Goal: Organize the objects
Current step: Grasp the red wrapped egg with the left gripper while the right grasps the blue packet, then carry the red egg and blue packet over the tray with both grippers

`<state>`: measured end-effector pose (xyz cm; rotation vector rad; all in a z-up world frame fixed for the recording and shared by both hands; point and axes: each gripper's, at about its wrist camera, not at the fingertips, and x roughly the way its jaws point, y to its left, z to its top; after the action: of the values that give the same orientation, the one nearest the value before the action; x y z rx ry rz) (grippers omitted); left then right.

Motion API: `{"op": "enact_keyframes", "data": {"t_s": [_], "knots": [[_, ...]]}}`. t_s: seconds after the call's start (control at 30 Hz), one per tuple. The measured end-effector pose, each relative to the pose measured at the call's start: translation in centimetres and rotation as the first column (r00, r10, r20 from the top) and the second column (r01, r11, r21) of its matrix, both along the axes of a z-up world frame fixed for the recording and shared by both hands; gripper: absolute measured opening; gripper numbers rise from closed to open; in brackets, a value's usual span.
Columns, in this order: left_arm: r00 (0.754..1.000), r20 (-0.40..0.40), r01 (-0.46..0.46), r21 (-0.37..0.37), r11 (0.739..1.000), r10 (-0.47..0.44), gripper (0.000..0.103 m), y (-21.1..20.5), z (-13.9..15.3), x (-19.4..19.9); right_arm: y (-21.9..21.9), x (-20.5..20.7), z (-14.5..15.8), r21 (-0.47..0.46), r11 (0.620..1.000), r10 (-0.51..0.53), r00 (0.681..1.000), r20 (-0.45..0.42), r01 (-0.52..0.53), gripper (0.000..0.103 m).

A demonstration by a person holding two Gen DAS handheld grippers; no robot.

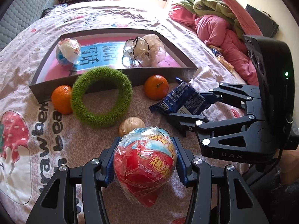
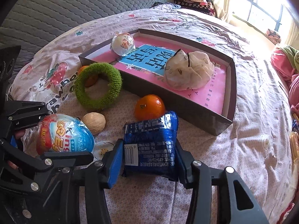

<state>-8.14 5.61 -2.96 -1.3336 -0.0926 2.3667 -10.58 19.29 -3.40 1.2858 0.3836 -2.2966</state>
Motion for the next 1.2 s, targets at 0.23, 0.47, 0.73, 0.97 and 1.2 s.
{"op": "enact_keyframes", "data": {"t_s": [0.23,0.47,0.73,0.97,1.2], "knots": [[0.998,-0.063,-0.026,-0.008,1.000,0.025,0.054,-0.5,2.1,0.5,0.5,0.6,0.8,-0.033,0.999,-0.030,0.999,-0.024,0.029,0.049],[0.989,-0.129,-0.077,-0.022,0.997,0.074,0.054,-1.4,4.1,0.5,0.3,1.7,3.4,-0.096,0.995,-0.053,0.993,-0.110,0.042,0.049],[0.977,-0.170,-0.133,-0.022,0.991,0.128,0.054,-3.1,5.7,0.3,-0.8,2.4,5.3,-0.115,0.992,-0.065,0.982,-0.178,0.045,0.049],[0.969,-0.183,-0.172,-0.017,0.985,0.166,0.054,-4.1,6.4,-0.4,-1.2,2.5,6.1,-0.107,0.992,-0.087,0.972,-0.218,0.065,0.049],[0.963,-0.183,-0.207,-0.024,0.978,0.199,0.054,-4.6,6.3,-1.3,-1.1,2.3,6.6,-0.116,0.989,-0.113,0.963,-0.243,0.087,0.049]]}}
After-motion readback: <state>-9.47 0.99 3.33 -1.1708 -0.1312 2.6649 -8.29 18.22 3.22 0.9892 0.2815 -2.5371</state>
